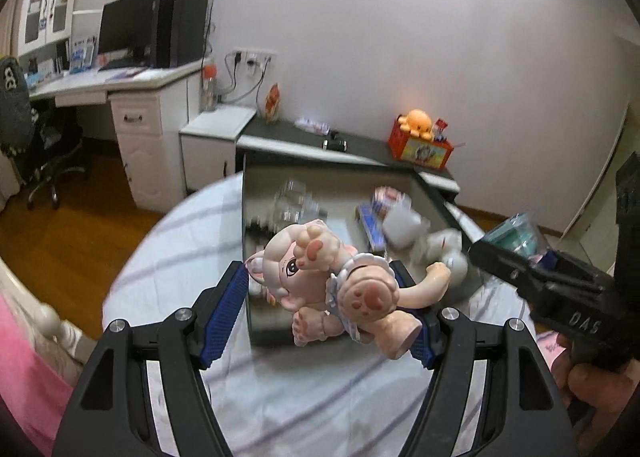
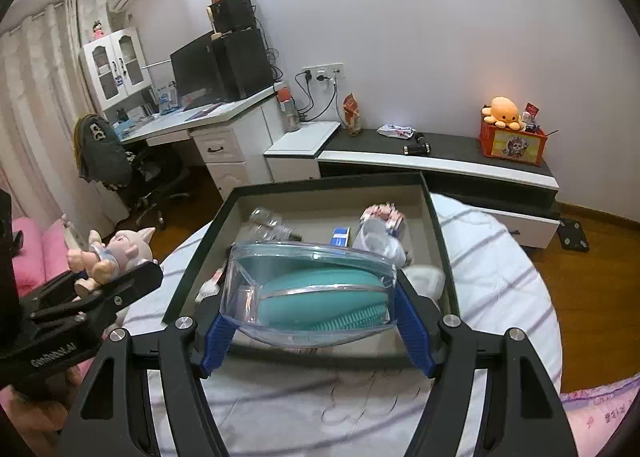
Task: Organize rigid objects
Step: 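Carry the doll and teal case into the green box and open both grippers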
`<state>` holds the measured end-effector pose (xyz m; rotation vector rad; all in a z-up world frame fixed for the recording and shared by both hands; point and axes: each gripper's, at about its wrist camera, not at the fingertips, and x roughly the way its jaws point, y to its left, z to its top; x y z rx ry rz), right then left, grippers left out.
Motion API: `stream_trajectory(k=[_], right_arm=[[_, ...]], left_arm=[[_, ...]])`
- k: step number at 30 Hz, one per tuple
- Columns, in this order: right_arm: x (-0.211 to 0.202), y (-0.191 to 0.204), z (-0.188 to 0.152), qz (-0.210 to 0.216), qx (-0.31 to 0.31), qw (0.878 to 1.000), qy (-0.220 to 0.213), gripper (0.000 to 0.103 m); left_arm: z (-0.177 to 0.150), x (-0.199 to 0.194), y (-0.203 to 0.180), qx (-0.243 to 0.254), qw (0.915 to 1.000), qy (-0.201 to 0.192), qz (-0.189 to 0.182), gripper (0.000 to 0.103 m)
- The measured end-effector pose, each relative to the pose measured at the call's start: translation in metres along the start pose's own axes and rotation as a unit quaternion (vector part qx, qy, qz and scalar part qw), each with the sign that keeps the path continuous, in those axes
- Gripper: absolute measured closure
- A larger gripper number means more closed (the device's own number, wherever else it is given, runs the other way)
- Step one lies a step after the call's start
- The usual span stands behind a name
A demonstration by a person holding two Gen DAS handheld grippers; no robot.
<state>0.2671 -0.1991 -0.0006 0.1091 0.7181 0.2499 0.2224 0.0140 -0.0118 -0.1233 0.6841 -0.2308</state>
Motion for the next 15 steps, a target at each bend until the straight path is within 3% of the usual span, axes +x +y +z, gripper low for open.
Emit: stream_trajectory(k=[6,15], right_arm=[[0.037,-0.013,0.016,-0.013,-0.003,1.000,0.020,0.031],[0.083,-0.027,0.011,-0.034,-0.013,0.998,0.060,0.031]], left_arm=[[0.030,0.031,0.001,-0.006,0.9998,0.012,-0.012,0.031],[0.036,0.088,-0.001,-0.005,0.9984,0.056,-0.012,0.031]])
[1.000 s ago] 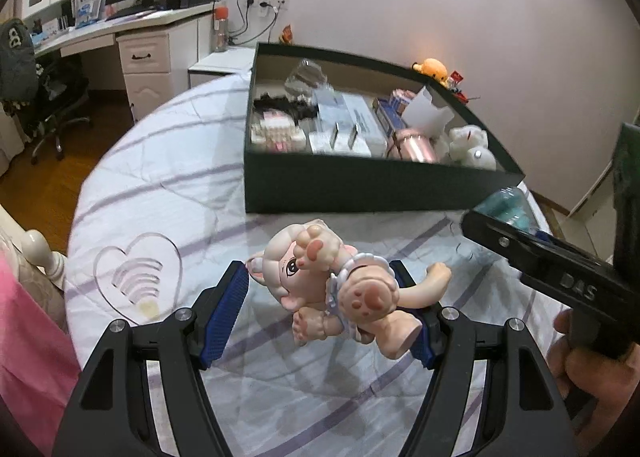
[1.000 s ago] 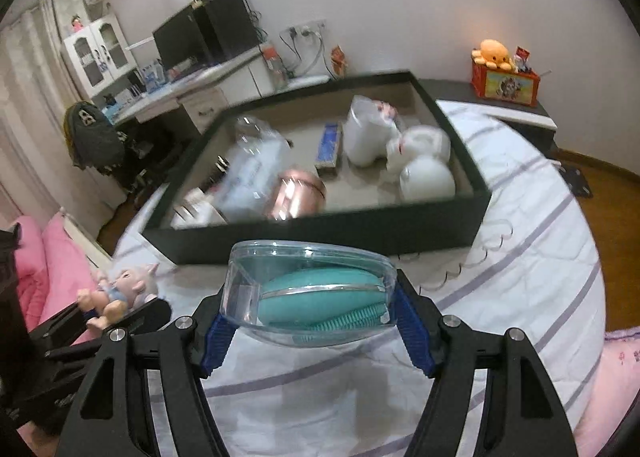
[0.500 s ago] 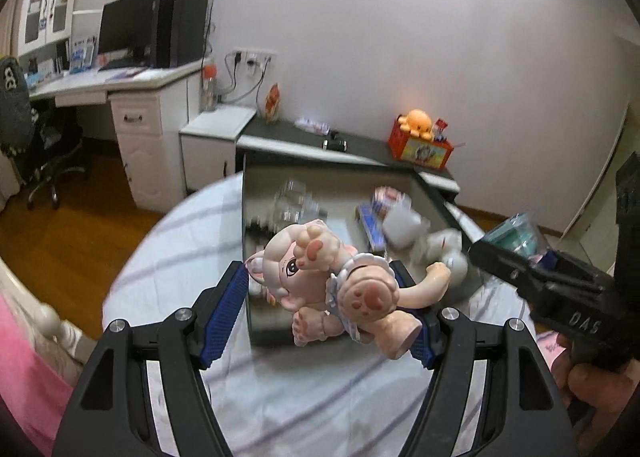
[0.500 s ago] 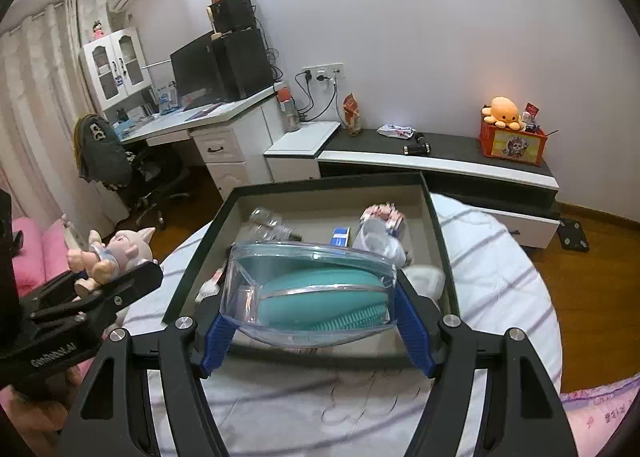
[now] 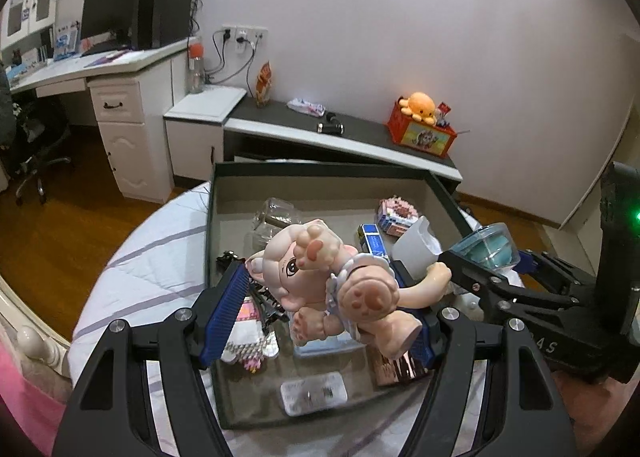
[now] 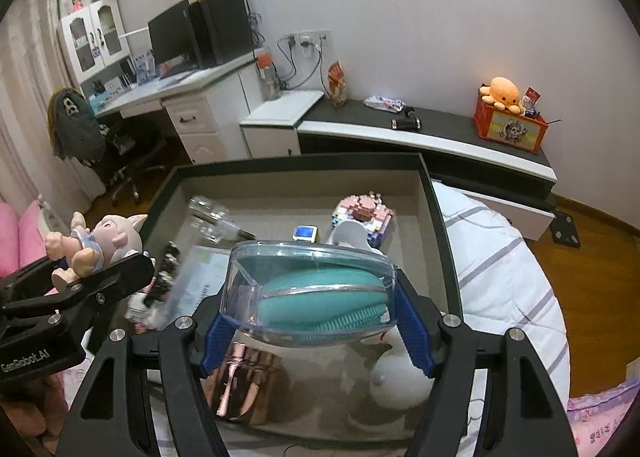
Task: Organize rigid objects
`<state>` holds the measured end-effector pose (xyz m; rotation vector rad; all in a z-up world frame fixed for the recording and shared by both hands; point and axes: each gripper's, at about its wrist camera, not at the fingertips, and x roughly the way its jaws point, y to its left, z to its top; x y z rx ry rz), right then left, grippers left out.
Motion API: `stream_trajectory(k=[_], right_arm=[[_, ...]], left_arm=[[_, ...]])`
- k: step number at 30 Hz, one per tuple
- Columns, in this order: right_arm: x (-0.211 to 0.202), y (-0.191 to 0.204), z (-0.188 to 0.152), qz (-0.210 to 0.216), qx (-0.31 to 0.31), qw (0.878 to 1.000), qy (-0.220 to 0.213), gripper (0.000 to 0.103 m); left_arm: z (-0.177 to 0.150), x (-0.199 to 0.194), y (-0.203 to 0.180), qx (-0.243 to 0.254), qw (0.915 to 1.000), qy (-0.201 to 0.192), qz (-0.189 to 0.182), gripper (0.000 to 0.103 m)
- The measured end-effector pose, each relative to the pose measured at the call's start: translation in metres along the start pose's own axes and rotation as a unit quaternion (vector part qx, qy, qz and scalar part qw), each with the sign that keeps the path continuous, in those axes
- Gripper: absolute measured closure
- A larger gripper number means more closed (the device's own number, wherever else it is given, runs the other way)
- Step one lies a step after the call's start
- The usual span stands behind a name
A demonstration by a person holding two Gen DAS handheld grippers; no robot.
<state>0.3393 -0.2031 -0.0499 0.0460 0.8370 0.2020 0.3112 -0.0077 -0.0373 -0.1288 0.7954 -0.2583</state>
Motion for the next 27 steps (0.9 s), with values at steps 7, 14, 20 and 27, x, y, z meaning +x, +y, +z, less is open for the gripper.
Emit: stream_trajectory(k=[7,14,20,27], right_arm=[[0.007,-0.007,-0.003,-0.004,0.002,1.000,0.009,0.031],[-0.005,0.000,-0.002,-0.017,-0.006,1.000,-0.009,0.014],[-0.028,0.008,0.000,-0.020,-0.006,1.000,-0.023,0.000],[-0.071,0.016,-0.002,-0.002,0.014,0.998,-0.058,0.000]], left_arm=[[-0.001,0.027,-0.002,0.005,0.9997,0.025,-0.004,0.031],[0.001,0.025,-0.003,0.009,0.9995,0.028,-0.003,0.029],[0.007,-0.006,-0.012,0.028,0.9994,-0.014,0.013,0.000],[0.003,-0.059,-0.010,0.021,0.9971,-0.067,0.031,0.000]])
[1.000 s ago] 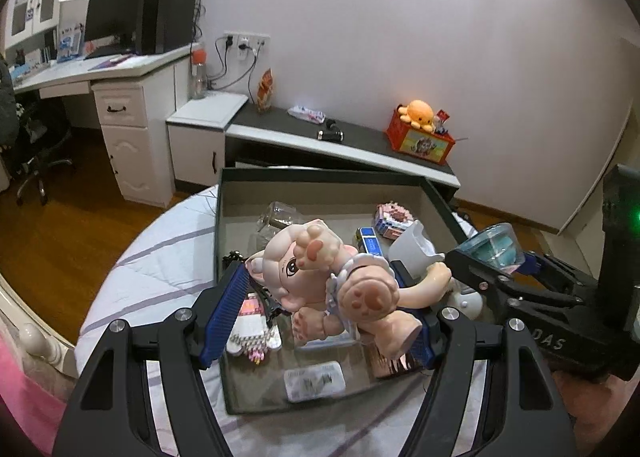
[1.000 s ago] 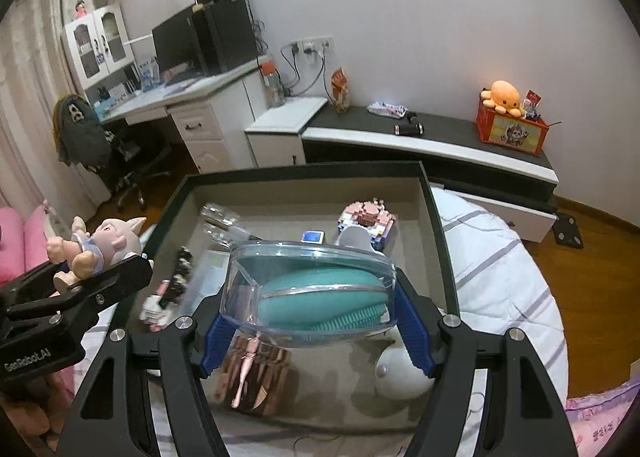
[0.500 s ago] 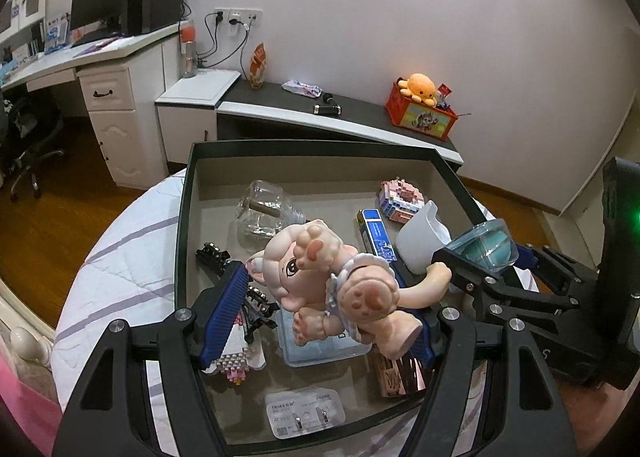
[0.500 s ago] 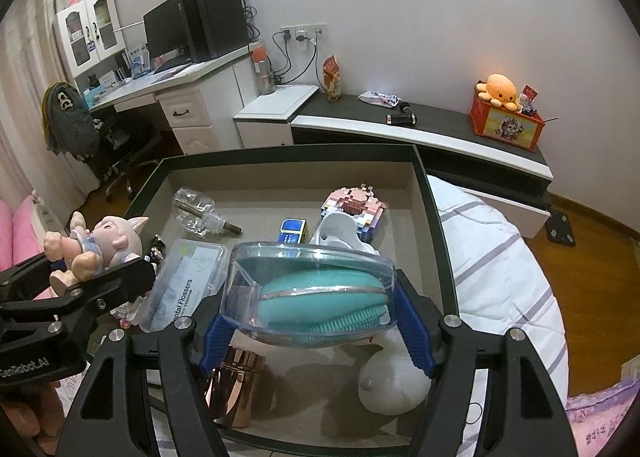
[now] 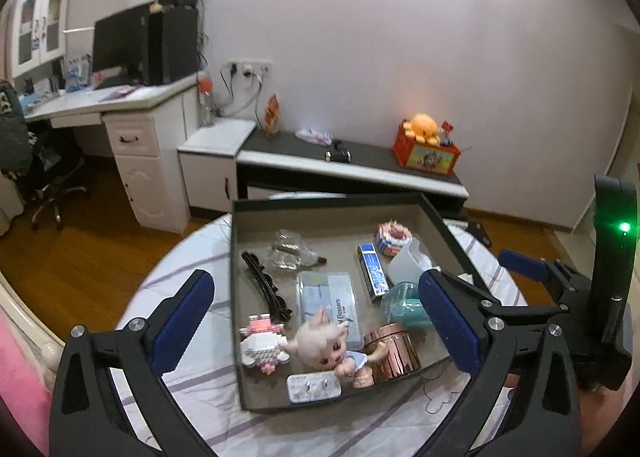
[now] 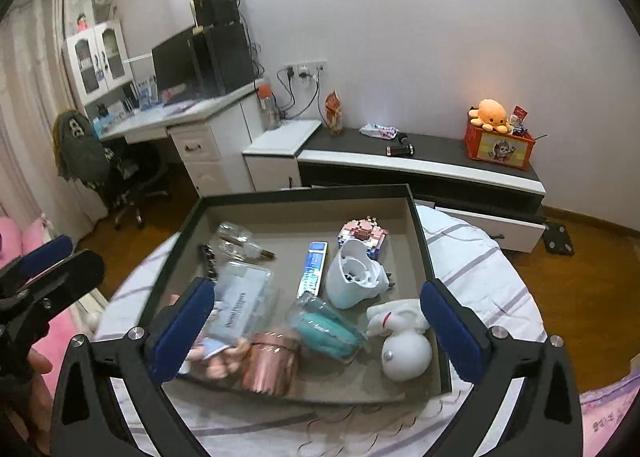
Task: Organize rigid objects
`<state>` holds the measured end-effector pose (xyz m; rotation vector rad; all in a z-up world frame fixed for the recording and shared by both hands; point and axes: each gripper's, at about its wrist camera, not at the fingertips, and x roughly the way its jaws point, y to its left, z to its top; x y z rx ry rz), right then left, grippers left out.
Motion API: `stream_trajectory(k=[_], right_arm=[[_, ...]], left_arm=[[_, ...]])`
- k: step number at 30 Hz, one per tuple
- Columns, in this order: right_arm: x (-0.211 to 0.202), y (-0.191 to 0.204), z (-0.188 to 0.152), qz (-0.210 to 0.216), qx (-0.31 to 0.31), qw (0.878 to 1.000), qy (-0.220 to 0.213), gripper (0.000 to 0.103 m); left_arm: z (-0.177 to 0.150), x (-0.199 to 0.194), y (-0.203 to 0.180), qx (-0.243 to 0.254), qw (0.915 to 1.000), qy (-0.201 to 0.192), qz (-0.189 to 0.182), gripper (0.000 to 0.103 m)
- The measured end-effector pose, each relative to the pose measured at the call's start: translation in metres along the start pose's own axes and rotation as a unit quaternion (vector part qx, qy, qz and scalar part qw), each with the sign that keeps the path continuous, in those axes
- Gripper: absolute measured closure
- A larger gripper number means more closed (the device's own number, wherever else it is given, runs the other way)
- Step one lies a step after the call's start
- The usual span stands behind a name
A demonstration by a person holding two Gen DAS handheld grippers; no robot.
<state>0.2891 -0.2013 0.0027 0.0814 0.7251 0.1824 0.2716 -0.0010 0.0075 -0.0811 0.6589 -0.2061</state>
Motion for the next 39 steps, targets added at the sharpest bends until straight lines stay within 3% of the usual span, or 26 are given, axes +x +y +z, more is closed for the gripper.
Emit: stream_trajectory(k=[12,26,34,39], right_arm=[[-0.108,0.034,-0.020,0.010,0.003,0.998,-0.068,0.000],[-0.223,0.057,-0.092,-0.030,-0.003,0.994,-0.109,0.000],[-0.272,0.047,-0.150,-0.046,0.021,0.990,-0.135,0.000],[-0.296,0.047,-0.169,-0.060,0.031,0.984,-0.165,0.000]], left_arm=[[-0.023,-0.104,0.010,-0.019,0.9960,-0.074,0.047,0.000],[-0.080,-0.207,-0.012,-0.007,0.9900,-0.115,0.081,0.000],[-0.137,-0.257,-0.034,-0.011,0.9884,-0.135,0.069,0.000],[-0.161,-0.275,-0.051,0.007,0.9888,-0.134,0.065,0.000]])
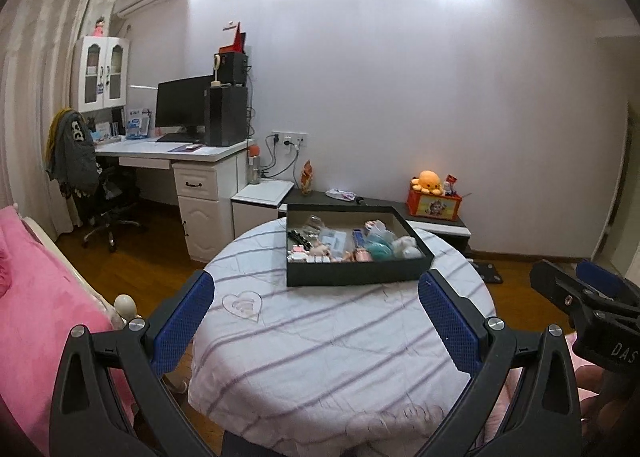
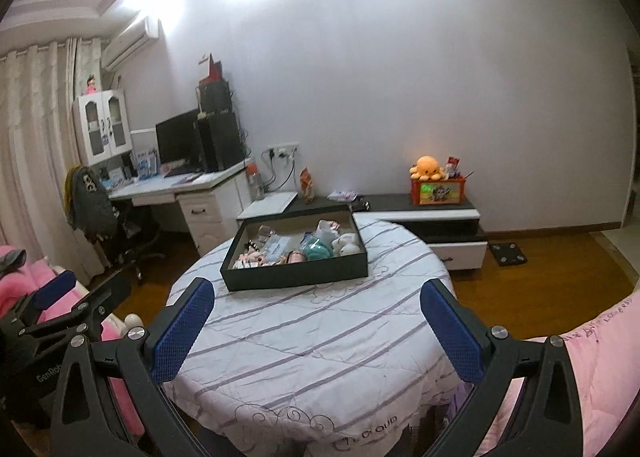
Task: Organize rigid objects
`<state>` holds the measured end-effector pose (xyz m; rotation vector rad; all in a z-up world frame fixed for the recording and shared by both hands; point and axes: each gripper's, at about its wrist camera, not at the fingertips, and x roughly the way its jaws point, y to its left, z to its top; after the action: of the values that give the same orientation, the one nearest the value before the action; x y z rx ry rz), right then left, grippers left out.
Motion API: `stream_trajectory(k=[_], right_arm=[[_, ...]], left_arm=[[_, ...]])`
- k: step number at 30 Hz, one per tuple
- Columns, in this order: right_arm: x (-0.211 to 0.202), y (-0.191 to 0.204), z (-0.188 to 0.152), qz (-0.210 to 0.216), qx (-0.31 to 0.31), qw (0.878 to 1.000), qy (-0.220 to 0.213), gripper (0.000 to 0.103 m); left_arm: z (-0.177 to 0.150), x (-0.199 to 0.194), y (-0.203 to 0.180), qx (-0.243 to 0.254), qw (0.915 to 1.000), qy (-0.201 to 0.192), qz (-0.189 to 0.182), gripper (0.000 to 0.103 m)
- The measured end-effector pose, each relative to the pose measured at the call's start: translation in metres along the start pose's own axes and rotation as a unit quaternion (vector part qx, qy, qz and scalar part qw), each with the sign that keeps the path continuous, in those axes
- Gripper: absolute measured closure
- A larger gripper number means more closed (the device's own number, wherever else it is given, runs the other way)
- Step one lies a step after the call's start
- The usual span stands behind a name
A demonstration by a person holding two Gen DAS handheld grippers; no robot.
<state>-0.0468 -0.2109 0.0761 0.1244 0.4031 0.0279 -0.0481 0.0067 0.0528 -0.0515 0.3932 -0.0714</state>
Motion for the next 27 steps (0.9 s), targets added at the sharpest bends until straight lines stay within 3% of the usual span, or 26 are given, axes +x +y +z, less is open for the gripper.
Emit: stream_trajectory(k=[5,27], right_arm=[[-0.022,0.000,-0.003,-0.012,0.000,1.000,-0.028,0.000],[-0.028,0.004,-0.004,-0.009,-0.006,1.000,-0.028,0.000]], left_arm=[[-0.003,-0.018,-0.007,0.006,0.9998,-0.017,-0.003,0.000],[-0.005,-0.026,-0.009,0.002,0.9998,-0.014,-0.014,0.000]])
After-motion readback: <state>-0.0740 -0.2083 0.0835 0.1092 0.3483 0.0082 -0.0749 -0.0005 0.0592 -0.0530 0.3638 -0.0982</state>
